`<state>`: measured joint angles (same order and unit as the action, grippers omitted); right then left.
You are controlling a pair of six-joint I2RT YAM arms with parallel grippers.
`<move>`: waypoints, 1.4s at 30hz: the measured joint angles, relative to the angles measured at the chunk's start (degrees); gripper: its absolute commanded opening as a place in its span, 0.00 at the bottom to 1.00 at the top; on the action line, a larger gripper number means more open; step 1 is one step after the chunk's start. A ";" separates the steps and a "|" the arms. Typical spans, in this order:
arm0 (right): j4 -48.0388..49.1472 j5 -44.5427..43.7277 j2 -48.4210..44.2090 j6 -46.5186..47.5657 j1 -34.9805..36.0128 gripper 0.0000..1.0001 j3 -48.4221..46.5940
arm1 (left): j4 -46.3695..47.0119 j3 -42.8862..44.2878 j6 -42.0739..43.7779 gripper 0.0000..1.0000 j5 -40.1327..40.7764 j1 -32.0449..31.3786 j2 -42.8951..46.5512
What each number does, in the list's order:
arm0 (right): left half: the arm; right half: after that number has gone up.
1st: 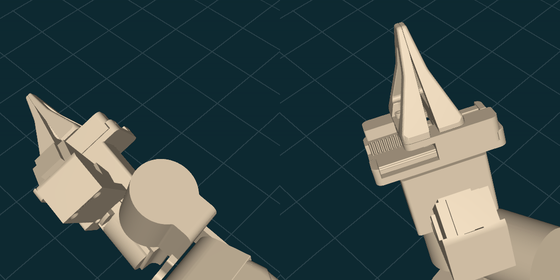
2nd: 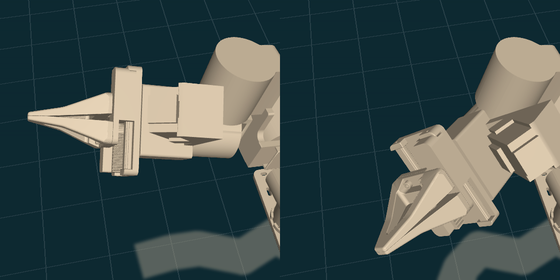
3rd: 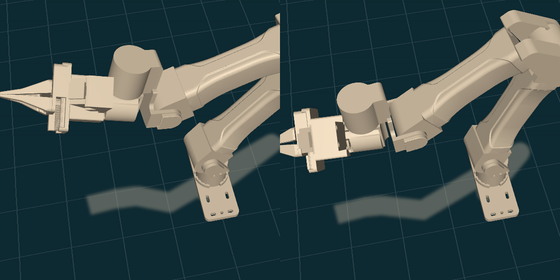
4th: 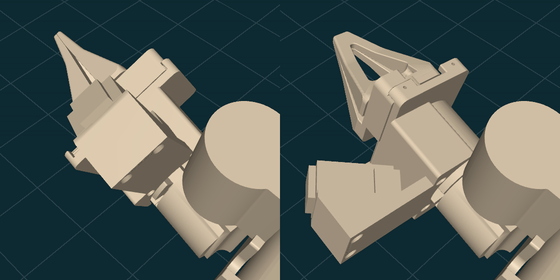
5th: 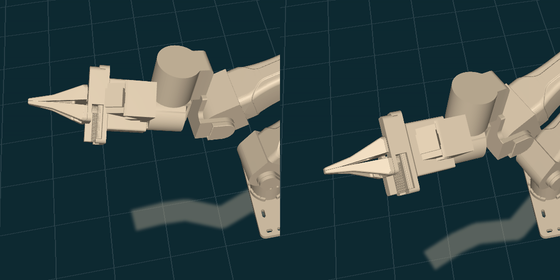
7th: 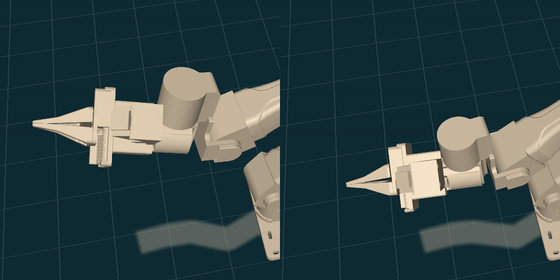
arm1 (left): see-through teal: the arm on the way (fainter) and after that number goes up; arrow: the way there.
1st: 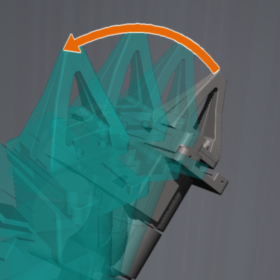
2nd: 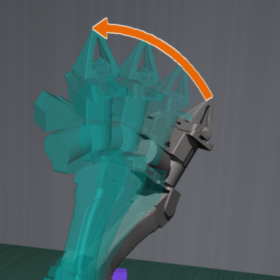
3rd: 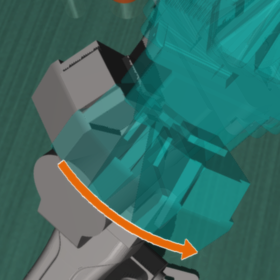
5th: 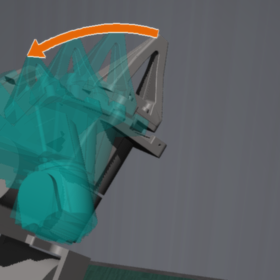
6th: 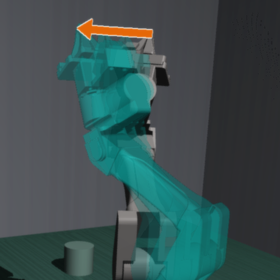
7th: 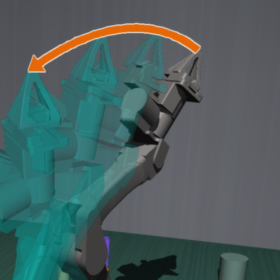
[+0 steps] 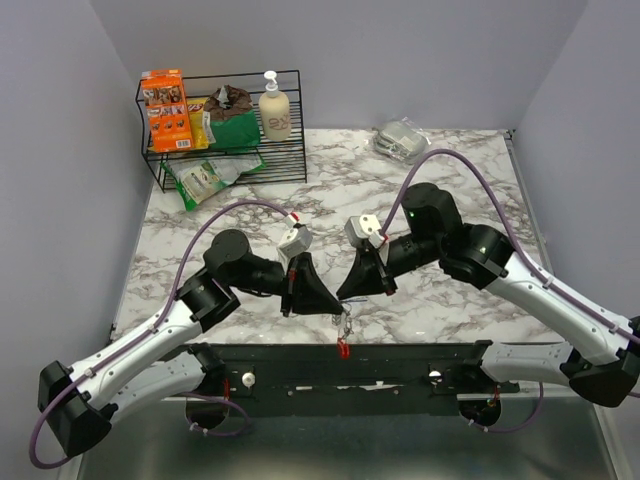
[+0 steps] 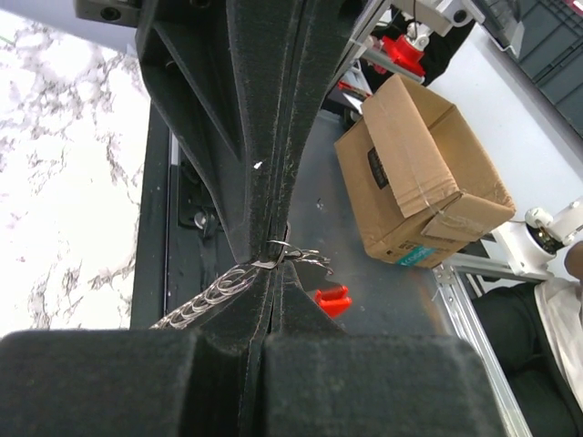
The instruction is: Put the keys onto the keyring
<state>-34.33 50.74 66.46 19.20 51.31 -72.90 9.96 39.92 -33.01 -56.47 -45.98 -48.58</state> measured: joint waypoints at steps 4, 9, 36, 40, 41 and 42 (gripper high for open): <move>-0.17 1.44 1.11 0.39 0.09 0.00 -1.42 | 4.17 -1.53 -1.95 0.00 0.07 0.00 1.11; -0.15 3.28 2.38 0.50 0.17 0.01 -3.26 | 8.44 -2.49 -3.89 0.00 -0.02 0.04 1.84; 1.46 4.90 2.73 2.08 0.57 0.31 -4.74 | 13.27 -3.52 -6.47 0.00 -0.22 0.02 3.80; 1.99 4.50 2.75 2.38 0.61 0.38 -4.92 | 13.55 -3.56 -6.47 0.00 -0.22 -0.04 4.13; 2.03 4.39 2.75 2.40 0.61 0.38 -5.07 | 13.66 -3.58 -6.47 0.00 -0.22 -0.04 4.17; 2.03 4.26 2.78 2.49 0.61 0.40 -5.22 | 13.99 -3.65 -6.49 0.00 -0.22 -0.04 4.24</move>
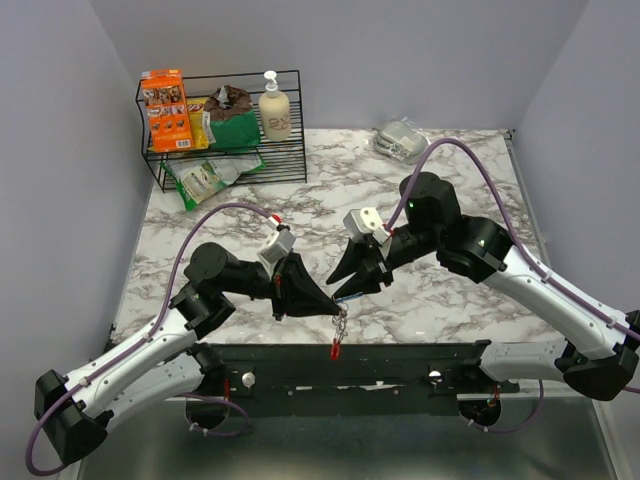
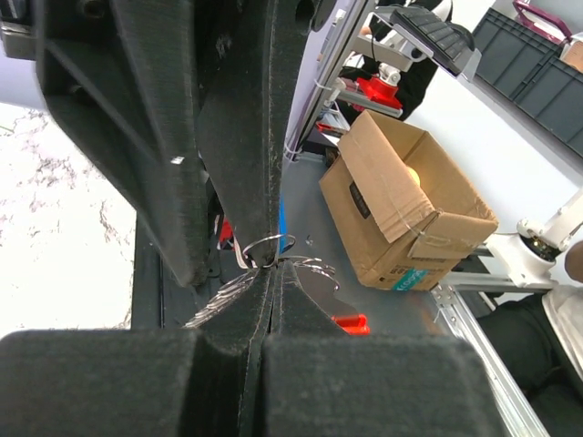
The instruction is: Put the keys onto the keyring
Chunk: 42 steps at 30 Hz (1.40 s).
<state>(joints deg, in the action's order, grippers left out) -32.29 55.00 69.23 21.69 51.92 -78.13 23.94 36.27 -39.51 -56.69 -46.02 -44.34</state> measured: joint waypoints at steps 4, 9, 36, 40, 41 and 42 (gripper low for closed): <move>0.00 -0.15 0.22 0.26 0.02 0.44 -0.66 | 0.83 -0.09 0.00 0.00 0.02 -0.11 0.35; -0.92 -0.39 0.92 0.94 0.11 0.54 -1.97 | 1.70 -0.22 -0.09 0.00 0.00 -0.13 0.52; -14.43 -10.08 4.85 9.07 -0.50 0.70 -11.82 | 4.76 -1.29 -2.43 0.00 -5.60 -1.25 3.26; -12.26 -12.11 2.40 8.33 -0.50 0.73 -10.36 | 4.76 -1.31 -2.43 0.00 -5.62 -1.25 3.32; -11.32 -12.74 1.51 7.96 -0.50 0.73 -9.64 | 4.74 -1.31 -2.40 0.00 -5.60 -1.25 3.41; -9.68 -13.94 0.28 7.04 -0.50 0.74 -8.39 | 4.74 -1.31 -2.38 0.00 -5.60 -1.25 3.50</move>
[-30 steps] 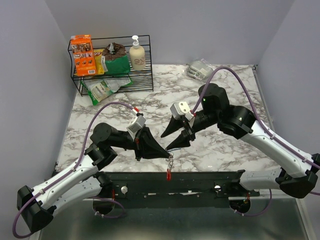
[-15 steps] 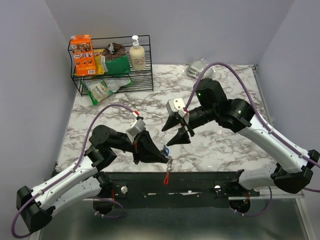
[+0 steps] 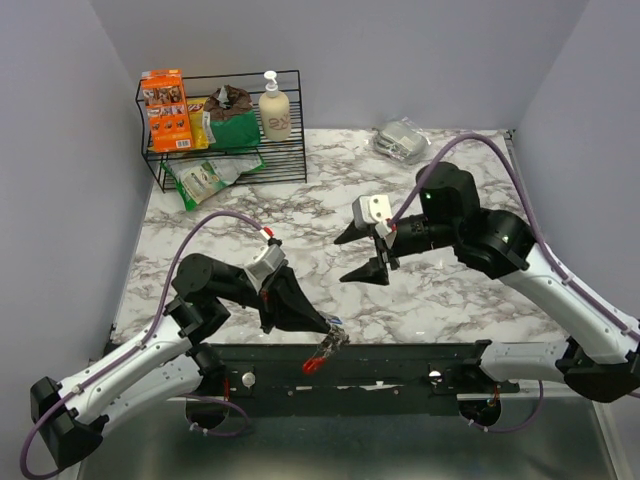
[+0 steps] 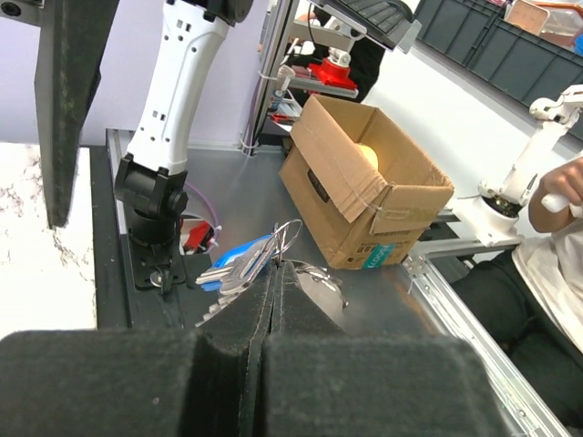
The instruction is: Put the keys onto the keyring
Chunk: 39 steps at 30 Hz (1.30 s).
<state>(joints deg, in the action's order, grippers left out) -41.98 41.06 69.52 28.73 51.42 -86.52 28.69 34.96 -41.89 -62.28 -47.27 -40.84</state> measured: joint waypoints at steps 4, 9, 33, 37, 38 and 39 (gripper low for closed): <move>8.07 -5.64 -6.47 -5.53 0.00 0.77 6.05 | -0.50 0.00 0.92 0.00 1.09 0.00 0.57; 20.35 -11.15 -15.65 -14.51 -0.04 0.79 13.66 | -1.09 0.00 2.64 0.00 4.96 0.00 1.33; 37.64 -8.33 -16.59 -38.53 -0.04 0.48 22.69 | 8.98 -5.49 5.95 0.00 33.31 0.00 3.87; 37.99 -7.13 -16.13 -39.67 -0.04 0.37 22.97 | 9.86 -5.49 6.82 0.00 34.49 0.00 3.65; 38.12 -6.71 -15.78 -39.80 -0.04 0.37 22.97 | 10.10 -5.49 6.95 0.00 34.53 0.00 3.41; 38.21 -6.23 -15.41 -39.87 -0.04 0.36 22.97 | 10.23 -5.46 7.02 0.00 34.53 0.00 3.15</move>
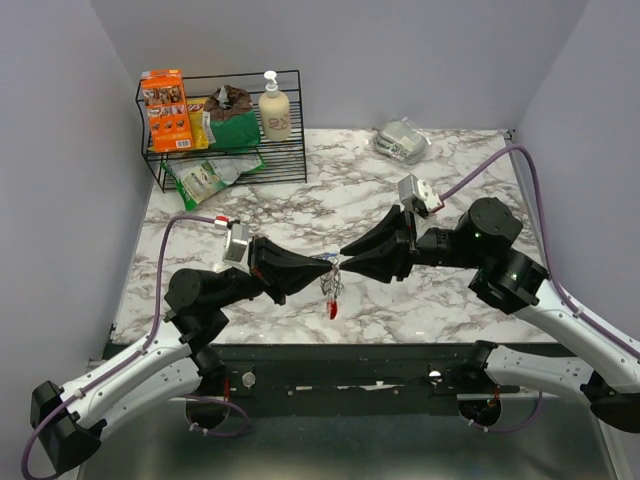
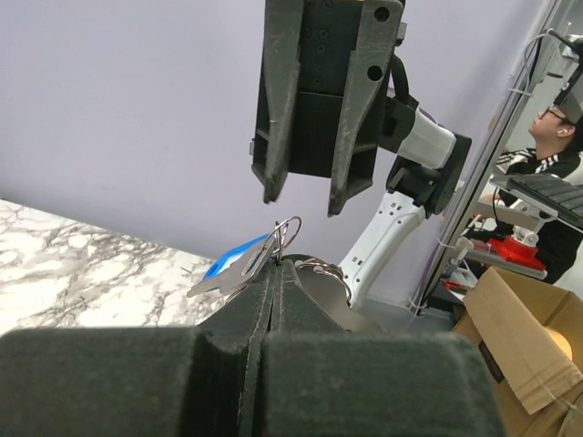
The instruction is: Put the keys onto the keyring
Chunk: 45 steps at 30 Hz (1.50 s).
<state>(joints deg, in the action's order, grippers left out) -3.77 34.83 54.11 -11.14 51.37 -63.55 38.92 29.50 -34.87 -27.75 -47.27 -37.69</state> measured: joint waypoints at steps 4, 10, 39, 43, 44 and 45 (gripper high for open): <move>0.04 1.20 1.64 -0.33 0.00 0.33 0.02 | -0.02 0.04 0.46 0.00 -0.02 0.00 -1.22; 0.04 1.44 2.12 0.04 -0.02 0.16 0.11 | -0.15 0.07 1.22 0.00 -0.11 0.00 -1.31; -1.46 3.19 3.13 3.39 -0.07 0.00 0.31 | -1.88 0.39 2.27 0.00 -1.36 0.00 0.00; -1.53 3.19 3.08 3.26 -0.07 0.00 0.31 | -1.86 0.39 2.27 0.00 -1.46 0.00 -0.07; -1.53 3.19 3.04 3.26 -0.07 0.00 0.33 | -1.86 0.39 2.27 0.00 -1.46 0.00 -0.07; -1.53 3.17 2.95 3.26 -0.07 0.00 0.39 | -1.86 0.39 2.27 0.00 -1.46 0.00 -0.07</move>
<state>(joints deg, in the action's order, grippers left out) -5.30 38.00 57.06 -7.88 51.31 -63.16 37.06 29.89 -32.60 -29.21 -47.27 -37.76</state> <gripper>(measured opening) 0.011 0.006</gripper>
